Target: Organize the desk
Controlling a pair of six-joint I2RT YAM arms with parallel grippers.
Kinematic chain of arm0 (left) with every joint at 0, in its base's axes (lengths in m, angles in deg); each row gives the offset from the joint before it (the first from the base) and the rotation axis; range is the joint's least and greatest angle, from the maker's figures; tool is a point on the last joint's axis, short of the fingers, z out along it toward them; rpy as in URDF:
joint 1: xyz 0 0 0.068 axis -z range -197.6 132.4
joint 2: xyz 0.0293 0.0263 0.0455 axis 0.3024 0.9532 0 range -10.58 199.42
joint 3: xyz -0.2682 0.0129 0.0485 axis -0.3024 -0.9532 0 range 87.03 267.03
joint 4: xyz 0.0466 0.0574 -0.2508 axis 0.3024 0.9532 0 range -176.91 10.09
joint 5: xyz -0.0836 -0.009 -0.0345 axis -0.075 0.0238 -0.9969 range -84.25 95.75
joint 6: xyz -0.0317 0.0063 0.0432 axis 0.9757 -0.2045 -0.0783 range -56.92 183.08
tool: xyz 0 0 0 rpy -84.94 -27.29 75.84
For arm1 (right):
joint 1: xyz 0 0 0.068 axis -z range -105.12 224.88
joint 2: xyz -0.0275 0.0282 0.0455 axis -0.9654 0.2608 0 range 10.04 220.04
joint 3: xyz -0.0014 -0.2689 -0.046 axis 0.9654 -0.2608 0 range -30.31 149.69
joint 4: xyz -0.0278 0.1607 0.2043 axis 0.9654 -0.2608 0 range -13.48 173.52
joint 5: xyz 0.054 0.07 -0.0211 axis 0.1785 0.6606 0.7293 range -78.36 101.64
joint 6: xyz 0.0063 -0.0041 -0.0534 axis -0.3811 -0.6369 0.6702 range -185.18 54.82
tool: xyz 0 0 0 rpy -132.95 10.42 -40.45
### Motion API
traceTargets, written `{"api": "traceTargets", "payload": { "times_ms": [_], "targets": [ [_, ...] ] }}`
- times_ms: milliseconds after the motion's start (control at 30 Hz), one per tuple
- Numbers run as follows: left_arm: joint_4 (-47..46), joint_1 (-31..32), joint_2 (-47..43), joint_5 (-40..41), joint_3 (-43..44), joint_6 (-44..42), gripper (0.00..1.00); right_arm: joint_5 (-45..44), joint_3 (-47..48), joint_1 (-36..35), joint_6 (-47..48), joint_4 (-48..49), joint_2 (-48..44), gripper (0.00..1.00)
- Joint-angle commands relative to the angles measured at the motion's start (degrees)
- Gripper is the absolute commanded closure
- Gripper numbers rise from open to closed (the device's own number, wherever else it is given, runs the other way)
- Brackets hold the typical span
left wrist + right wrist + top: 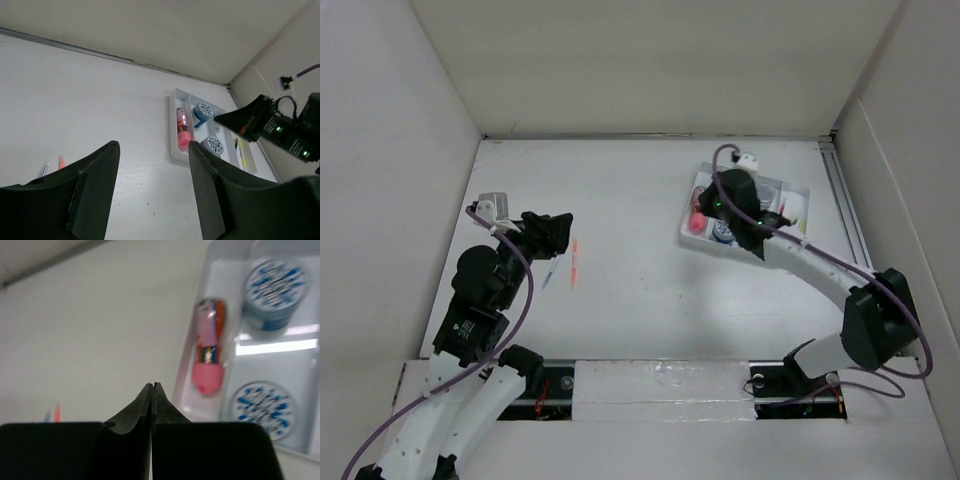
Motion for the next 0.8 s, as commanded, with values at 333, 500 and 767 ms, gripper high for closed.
{"api": "traceTargets", "payload": {
  "times_ms": [333, 500, 767],
  "targets": [
    [2.73, 0.14, -3.39, 13.38, 2.69, 4.95, 0.49, -19.19, 28.54, -40.08, -5.14, -8.07, 36.09, 0.74],
    [2.47, 0.14, -3.65, 13.30, 2.78, 4.78, 0.49, -19.19, 38.29, -41.85, -3.03, -10.72, 42.18, 0.46],
    [2.73, 0.14, -3.83, 13.04, 2.87, 4.69, 0.50, -21.47, 49.03, -41.85, -0.92, -14.85, 51.41, 0.41]
  ]
}}
